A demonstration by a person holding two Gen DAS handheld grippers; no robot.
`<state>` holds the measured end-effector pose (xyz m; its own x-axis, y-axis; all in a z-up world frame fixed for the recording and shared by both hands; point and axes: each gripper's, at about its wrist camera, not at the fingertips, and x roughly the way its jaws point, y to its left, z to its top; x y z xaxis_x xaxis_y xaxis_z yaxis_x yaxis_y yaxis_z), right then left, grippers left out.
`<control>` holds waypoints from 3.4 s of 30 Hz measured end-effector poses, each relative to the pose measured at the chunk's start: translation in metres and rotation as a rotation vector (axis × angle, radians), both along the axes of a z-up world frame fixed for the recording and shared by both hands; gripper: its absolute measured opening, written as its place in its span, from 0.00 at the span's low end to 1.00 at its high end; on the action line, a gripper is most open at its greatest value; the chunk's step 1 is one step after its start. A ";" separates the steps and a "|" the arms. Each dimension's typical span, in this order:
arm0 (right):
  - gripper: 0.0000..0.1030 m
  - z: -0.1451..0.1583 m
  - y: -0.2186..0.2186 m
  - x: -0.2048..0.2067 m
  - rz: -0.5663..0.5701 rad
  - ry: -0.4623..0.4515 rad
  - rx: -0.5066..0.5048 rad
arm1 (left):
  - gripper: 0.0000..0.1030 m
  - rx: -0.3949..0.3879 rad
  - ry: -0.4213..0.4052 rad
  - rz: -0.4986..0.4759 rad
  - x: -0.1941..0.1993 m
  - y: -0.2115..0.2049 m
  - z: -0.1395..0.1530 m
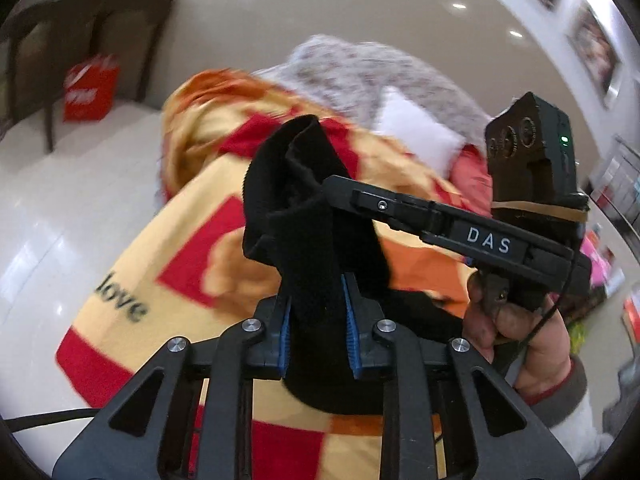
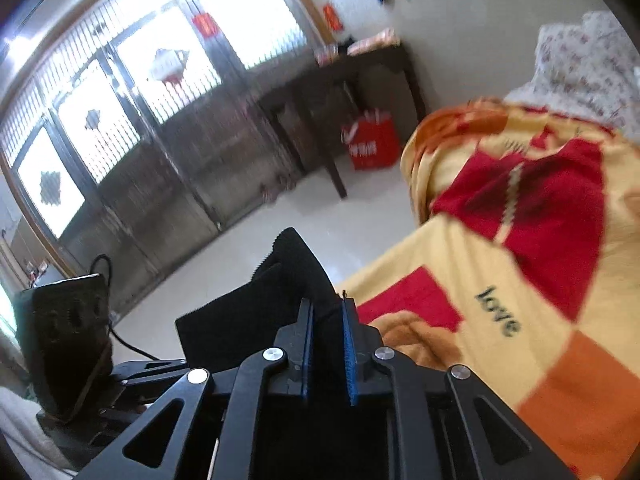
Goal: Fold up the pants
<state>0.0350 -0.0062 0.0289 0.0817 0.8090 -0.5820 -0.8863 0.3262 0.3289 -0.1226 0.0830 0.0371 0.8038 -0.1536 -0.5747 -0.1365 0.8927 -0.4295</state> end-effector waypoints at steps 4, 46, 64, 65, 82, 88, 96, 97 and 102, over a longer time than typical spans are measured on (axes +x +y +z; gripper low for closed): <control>0.12 0.024 -0.064 -0.014 -0.067 -0.018 0.062 | 0.20 0.037 -0.051 -0.132 0.000 -0.041 0.013; 0.12 -0.057 -0.194 -0.048 -0.497 0.235 -0.005 | 0.45 0.176 0.113 -0.372 0.028 -0.086 -0.022; 0.34 -0.032 -0.282 -0.052 -0.780 -0.032 -0.310 | 0.53 0.174 0.213 -0.394 0.069 -0.128 -0.047; 0.34 -0.026 -0.284 -0.052 -0.796 -0.053 -0.303 | 0.53 0.179 0.209 -0.389 0.069 -0.128 -0.045; 0.35 -0.049 -0.245 -0.029 -0.703 -0.044 -0.349 | 0.60 0.275 0.232 -0.298 0.114 -0.146 -0.050; 0.37 -0.048 -0.240 -0.020 -0.680 -0.059 -0.375 | 0.63 0.271 0.235 -0.289 0.119 -0.148 -0.050; 0.37 -0.032 -0.249 -0.071 -0.645 -0.088 -0.417 | 0.63 0.243 0.228 -0.314 0.099 -0.139 -0.042; 0.37 -0.034 -0.252 -0.077 -0.646 -0.087 -0.427 | 0.63 0.241 0.228 -0.319 0.095 -0.138 -0.042; 0.47 -0.057 -0.274 -0.093 -0.676 -0.011 -0.411 | 0.63 0.197 0.244 -0.338 0.080 -0.133 -0.053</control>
